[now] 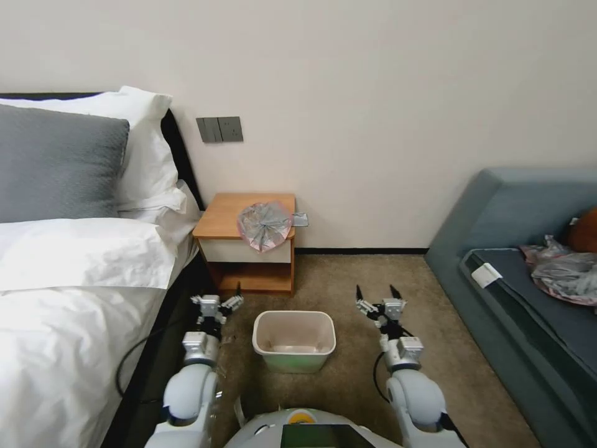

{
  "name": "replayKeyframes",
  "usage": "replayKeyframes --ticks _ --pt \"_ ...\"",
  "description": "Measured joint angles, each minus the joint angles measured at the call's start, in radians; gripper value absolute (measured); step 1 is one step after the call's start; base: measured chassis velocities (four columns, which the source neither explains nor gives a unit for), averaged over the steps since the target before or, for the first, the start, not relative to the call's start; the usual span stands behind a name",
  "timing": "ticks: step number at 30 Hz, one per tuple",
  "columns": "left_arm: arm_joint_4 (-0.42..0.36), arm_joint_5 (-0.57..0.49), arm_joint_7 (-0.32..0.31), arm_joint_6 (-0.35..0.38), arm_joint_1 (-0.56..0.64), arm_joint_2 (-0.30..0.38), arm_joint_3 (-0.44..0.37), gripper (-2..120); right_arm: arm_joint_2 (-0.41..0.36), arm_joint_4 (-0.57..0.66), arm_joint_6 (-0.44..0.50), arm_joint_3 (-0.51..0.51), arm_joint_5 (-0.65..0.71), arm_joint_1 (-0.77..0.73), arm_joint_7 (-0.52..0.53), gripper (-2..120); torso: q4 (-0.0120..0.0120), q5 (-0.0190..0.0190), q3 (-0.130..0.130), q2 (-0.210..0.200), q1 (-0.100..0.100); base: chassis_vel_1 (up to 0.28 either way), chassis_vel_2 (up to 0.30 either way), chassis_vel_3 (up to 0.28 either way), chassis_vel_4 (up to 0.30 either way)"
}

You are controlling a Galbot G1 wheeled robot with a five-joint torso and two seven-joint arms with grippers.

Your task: Pick up the garbage bag from the table and place it over the trash can.

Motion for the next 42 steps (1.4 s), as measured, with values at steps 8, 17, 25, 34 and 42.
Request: replayKeyframes --ticks 8,17,25,34,42 --pt "-0.251 -0.040 -0.035 0.082 0.043 -0.019 -0.105 100 0.037 0.256 -0.022 0.045 -0.007 -0.109 0.035 100 0.0000 0.0001 0.000 0.000 0.000 0.000 0.000 0.000 0.000" --pt "-0.369 -0.067 -0.058 0.136 0.072 -0.032 -0.175 100 0.019 0.367 -0.118 0.036 0.076 -0.191 0.026 100 0.0001 0.0000 0.000 0.000 0.000 0.000 0.000 0.000 0.000" --pt "-0.347 -0.129 -0.025 0.164 0.129 0.071 -0.141 100 -0.003 0.362 -0.136 -0.009 0.097 -0.168 0.048 100 0.0000 0.0000 0.000 0.000 0.000 0.000 0.000 0.000 0.000" --pt "-0.306 -0.184 -0.006 0.179 0.164 0.157 -0.105 100 0.003 0.326 -0.138 -0.049 0.149 -0.127 0.077 100 0.0000 -0.0002 0.000 0.000 0.000 0.000 0.000 0.000 0.000" --pt "-0.309 -0.186 -0.013 0.178 0.156 0.172 -0.101 100 -0.032 0.268 -0.207 -0.045 0.446 0.017 0.122 100 0.0003 0.0002 0.000 0.000 0.000 0.000 0.000 0.000 0.000"
